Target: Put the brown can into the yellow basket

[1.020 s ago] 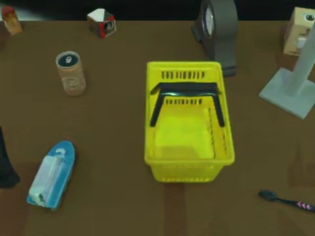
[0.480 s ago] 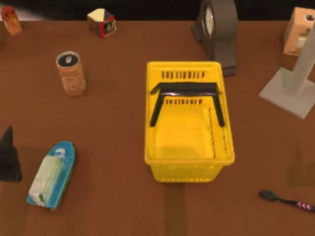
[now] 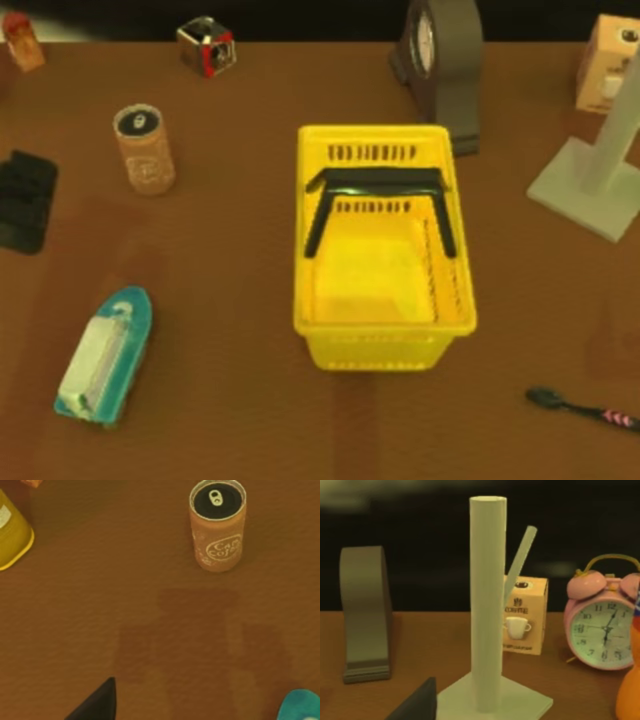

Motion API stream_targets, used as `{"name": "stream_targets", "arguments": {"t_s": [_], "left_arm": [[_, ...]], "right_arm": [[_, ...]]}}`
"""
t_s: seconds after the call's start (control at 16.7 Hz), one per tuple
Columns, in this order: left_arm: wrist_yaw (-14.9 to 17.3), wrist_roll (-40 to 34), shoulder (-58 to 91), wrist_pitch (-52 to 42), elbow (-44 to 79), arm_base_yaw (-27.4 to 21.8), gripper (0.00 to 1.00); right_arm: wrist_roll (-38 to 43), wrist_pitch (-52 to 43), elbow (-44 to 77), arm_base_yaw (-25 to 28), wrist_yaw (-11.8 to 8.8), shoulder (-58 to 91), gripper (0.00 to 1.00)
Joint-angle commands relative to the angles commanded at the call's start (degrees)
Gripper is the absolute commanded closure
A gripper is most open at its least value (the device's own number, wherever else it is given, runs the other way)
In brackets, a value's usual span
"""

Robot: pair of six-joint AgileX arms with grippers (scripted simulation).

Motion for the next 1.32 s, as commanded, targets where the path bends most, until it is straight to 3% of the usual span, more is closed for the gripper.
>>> {"name": "stream_targets", "arguments": {"t_s": [0.78,1.08,1.32], "left_arm": [[0.9,18.3,67.7,-37.4,74.4,-3.0,0.0],[0.6,22.9,86.2,-47.0,92.7,-3.4,0.0],[0.4,24.5,92.8,-50.4,98.9,-3.5,0.0]], "right_arm": [[0.0,0.0,0.0,0.0,0.0,0.0,0.0],[0.0,0.0,0.0,0.0,0.0,0.0,0.0],[0.0,0.0,0.0,0.0,0.0,0.0,0.0]]}}
